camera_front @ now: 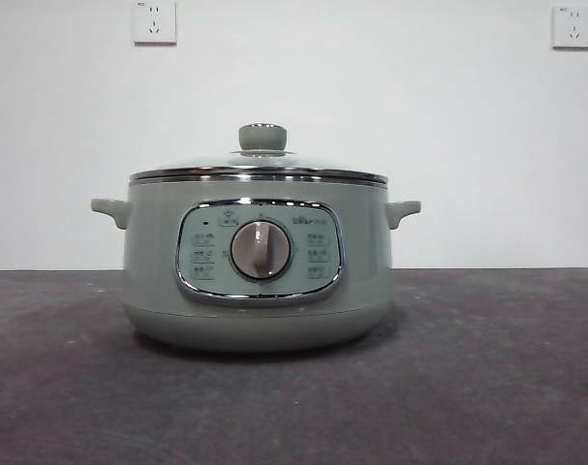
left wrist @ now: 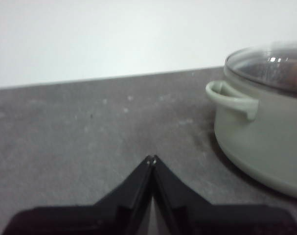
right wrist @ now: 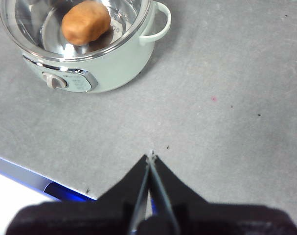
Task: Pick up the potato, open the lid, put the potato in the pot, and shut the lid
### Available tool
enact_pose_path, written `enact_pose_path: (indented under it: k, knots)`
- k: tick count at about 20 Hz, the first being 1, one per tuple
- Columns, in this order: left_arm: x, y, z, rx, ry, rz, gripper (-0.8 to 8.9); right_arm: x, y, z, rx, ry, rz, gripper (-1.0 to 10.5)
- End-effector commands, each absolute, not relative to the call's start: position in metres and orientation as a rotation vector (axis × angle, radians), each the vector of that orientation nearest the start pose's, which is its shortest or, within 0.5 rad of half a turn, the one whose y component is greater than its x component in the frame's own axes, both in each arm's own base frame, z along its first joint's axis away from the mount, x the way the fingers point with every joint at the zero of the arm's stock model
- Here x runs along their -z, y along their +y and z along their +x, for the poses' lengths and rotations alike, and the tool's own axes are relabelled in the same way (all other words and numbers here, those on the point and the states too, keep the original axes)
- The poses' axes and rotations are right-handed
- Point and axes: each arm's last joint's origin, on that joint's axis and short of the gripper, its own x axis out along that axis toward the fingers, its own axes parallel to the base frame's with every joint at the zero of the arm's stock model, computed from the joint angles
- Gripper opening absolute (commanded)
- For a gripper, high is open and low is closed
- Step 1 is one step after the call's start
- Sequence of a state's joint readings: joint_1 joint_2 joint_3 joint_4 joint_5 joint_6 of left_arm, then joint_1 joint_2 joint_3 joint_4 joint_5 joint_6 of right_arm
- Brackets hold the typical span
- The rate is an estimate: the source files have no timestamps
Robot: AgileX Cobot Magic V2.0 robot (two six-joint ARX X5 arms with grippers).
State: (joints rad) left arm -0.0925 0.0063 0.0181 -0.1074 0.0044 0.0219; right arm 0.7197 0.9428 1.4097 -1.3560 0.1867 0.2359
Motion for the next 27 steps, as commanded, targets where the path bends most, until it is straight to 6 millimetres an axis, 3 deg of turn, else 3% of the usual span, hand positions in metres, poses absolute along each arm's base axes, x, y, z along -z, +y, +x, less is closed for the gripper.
enact_pose_path:
  k: [1,19,23,27]
  knots:
    - [-0.155,-0.009,0.096,0.096,0.112,0.004,-0.01,-0.403,0.073,0.092,-0.388,0.883,-0.196,0.0]
    - [-0.146,-0.009,0.098,0.094,0.21,0.035,-0.01,-0.403,0.074,0.093,-0.387,0.883,-0.196,0.0]
    - [-0.145,-0.009,0.099,0.094,0.224,0.035,-0.01,-0.403,0.062,0.102,-0.29,0.856,-0.292,0.0]
    - [-0.145,-0.009,0.099,0.094,0.224,0.036,-0.01,-0.397,0.034,0.109,-0.067,0.794,-0.166,0.0]
